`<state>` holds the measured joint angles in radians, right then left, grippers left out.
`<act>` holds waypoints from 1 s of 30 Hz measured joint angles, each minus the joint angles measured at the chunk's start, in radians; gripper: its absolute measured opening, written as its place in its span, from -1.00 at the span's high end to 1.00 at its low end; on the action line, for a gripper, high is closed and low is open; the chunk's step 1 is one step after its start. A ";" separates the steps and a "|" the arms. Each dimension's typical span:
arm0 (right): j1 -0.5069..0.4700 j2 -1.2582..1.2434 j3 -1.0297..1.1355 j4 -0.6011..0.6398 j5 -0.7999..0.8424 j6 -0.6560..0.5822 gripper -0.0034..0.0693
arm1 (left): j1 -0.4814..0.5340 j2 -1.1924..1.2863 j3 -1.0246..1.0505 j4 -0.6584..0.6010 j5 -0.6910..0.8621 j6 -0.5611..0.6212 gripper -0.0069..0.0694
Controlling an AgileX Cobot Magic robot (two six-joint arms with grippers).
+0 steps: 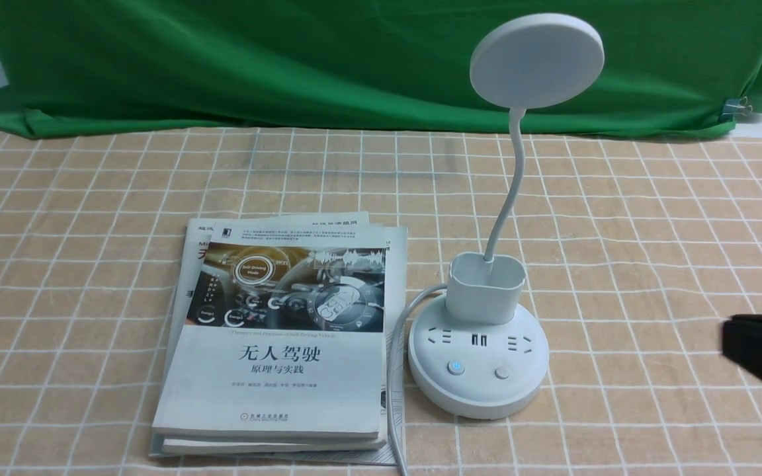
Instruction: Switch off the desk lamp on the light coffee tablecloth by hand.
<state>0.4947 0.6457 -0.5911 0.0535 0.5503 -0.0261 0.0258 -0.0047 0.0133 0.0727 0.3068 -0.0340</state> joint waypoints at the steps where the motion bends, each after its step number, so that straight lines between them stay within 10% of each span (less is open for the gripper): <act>1: -0.059 -0.070 0.083 -0.003 -0.078 -0.028 0.82 | 0.000 0.000 0.000 0.000 0.000 0.000 0.81; 12: -0.358 -0.533 0.562 -0.008 -0.355 -0.061 0.79 | 0.000 0.000 0.000 0.000 0.000 0.000 0.81; 30: -0.378 -0.643 0.597 -0.008 -0.306 -0.075 0.78 | 0.000 0.000 0.000 0.000 0.000 0.000 0.81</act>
<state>0.1169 0.0022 0.0059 0.0456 0.2448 -0.1013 0.0258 -0.0047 0.0133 0.0727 0.3064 -0.0340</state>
